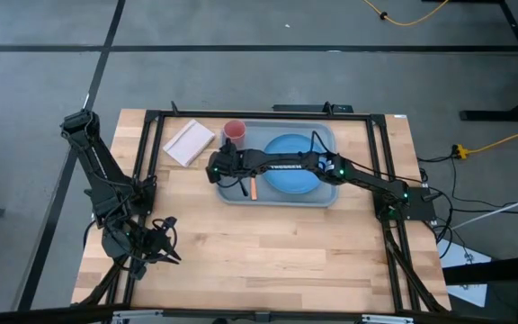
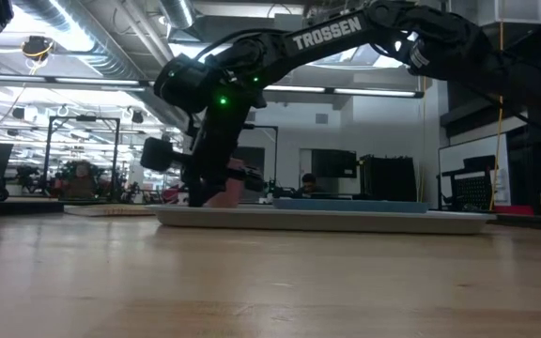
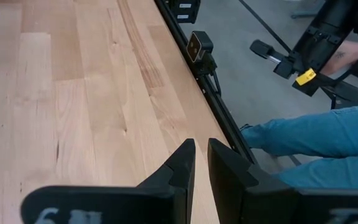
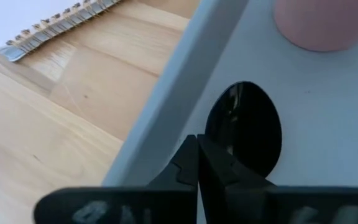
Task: Pick and place plate/cup/fork/spoon on tray
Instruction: Put the black spoon on the gray serving tray to the left of the orange fork
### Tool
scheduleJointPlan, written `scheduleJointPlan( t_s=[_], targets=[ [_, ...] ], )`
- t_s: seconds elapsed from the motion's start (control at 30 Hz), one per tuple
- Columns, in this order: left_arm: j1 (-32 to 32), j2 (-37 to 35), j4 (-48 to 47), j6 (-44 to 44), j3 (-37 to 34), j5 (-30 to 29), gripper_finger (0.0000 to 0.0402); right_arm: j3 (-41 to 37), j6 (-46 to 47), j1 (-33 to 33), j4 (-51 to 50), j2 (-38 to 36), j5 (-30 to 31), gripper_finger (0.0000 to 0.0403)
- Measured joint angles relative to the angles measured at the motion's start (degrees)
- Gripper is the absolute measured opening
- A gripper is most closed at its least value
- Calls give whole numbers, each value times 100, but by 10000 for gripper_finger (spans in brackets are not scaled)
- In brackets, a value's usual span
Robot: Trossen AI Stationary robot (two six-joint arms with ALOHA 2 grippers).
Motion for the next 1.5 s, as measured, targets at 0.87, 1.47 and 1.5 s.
scheduleJointPlan(
  t_s=[0.87,1.47,1.5],
  targets=[
    [-1,2,2,0,0,0,37,0,170,-6,-540,-9,590,0],
    [-1,0,2,0,0,0,37,2,302,-6,-777,-9,761,0],
    [-1,2,0,0,0,2,37,2,301,-6,-780,-9,761,0]
  ],
)
